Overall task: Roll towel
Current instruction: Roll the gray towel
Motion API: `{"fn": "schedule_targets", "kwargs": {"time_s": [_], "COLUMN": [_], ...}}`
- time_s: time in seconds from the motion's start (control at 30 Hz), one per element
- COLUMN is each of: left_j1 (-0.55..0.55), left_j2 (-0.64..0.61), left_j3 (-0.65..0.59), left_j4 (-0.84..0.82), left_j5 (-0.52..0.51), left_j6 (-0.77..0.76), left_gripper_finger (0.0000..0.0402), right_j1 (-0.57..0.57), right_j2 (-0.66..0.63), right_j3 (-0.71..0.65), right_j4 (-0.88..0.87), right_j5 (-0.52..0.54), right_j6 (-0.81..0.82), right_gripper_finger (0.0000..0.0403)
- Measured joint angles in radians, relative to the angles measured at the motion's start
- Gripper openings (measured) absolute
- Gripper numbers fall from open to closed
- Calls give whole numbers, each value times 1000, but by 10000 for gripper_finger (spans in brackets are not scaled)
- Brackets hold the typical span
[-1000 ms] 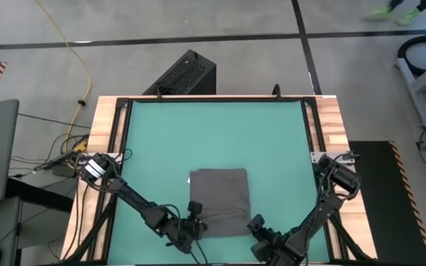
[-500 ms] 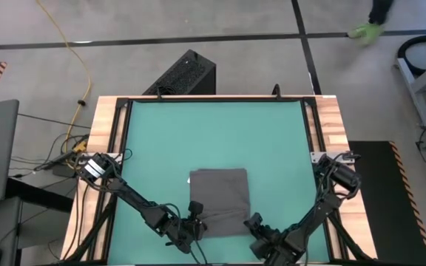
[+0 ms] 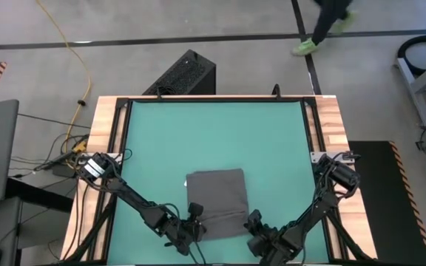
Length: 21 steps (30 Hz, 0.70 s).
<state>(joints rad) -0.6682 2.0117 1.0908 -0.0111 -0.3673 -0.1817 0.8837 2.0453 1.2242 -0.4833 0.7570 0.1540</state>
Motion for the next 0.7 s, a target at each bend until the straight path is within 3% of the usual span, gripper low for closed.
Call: {"fn": "schedule_targets", "kwargs": {"time_s": [0.27, 0.37, 0.53, 0.7], "left_j1": [-12, -35, -111, -195], "left_j2": [-130, -192, -197, -169], "left_j3": [-5, -4, -1, -2], "left_j4": [-46, -78, -76, -131], "left_j5": [38, -34, -265, -223], "left_j6": [-75, -79, -13, 122], "left_gripper_finger": [0, 0, 0, 1], "right_j1": [-5, -10, -10, -10], "right_j2": [5, 5, 5, 5], "right_j3": [37, 43, 43, 43], "right_j4": [-2, 0, 1, 3], "right_j5": [-38, -55, -55, -55], "right_j6": [113, 161, 226, 241], "right_gripper_finger": [24, 24, 24, 24]}}
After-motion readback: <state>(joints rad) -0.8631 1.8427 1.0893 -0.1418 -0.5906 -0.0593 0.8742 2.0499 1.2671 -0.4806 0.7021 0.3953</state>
